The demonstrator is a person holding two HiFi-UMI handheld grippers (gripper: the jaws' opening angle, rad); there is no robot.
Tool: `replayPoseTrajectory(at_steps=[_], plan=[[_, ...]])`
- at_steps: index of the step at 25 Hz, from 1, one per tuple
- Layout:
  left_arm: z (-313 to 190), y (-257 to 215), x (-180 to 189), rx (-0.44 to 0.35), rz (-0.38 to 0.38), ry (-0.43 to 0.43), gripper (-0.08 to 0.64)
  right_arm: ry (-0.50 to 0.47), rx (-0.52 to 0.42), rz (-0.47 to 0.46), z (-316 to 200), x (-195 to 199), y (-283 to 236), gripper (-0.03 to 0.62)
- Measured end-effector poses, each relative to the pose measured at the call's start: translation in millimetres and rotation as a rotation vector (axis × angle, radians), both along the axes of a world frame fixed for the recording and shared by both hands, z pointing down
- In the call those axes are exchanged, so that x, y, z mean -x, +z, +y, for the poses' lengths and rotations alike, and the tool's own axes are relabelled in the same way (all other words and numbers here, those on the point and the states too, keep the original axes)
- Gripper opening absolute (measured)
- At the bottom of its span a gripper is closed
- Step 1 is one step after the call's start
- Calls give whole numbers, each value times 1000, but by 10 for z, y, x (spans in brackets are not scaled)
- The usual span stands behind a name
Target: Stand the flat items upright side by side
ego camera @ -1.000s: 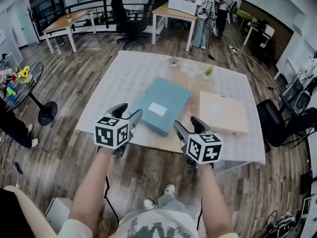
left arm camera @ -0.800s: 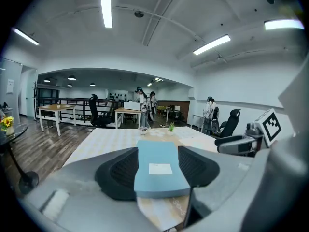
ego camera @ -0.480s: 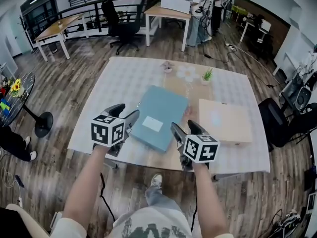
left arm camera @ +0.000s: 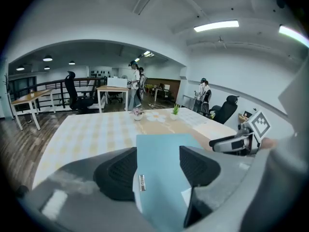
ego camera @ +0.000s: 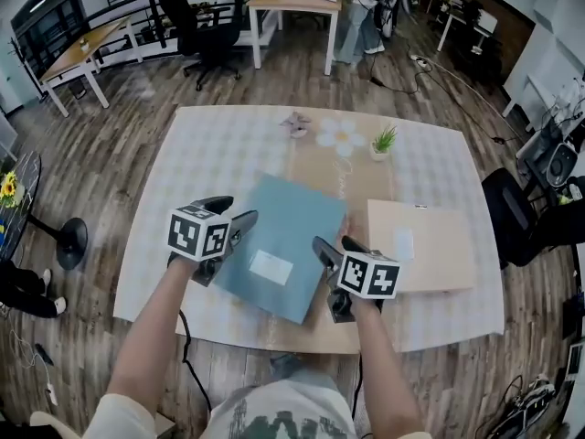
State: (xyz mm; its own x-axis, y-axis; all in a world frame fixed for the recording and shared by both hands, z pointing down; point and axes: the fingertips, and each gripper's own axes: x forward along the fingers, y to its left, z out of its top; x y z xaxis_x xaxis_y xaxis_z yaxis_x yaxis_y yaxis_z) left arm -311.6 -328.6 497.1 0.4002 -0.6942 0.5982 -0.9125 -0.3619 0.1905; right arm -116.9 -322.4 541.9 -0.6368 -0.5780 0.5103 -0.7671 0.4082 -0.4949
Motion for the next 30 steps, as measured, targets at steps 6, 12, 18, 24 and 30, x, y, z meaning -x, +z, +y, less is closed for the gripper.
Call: replayPoseTrajectory(at_steps=[6,12,18,24,30], plan=[[-330,334,133,137,11,70,310,41,124,-11,-225,8,317,338],[-425,703,87,259,45,145,325,36,224,-43,-302,43,538,339],[-440,905,-61,312,107,217,324,9,254,-59,-302,78,608,328],[-493,898,-27,280,152,207,262,26,189,19,-362,90,532,279],[-617,569,-64,156,146,220,252,86,95,27,-391,65,218,259]])
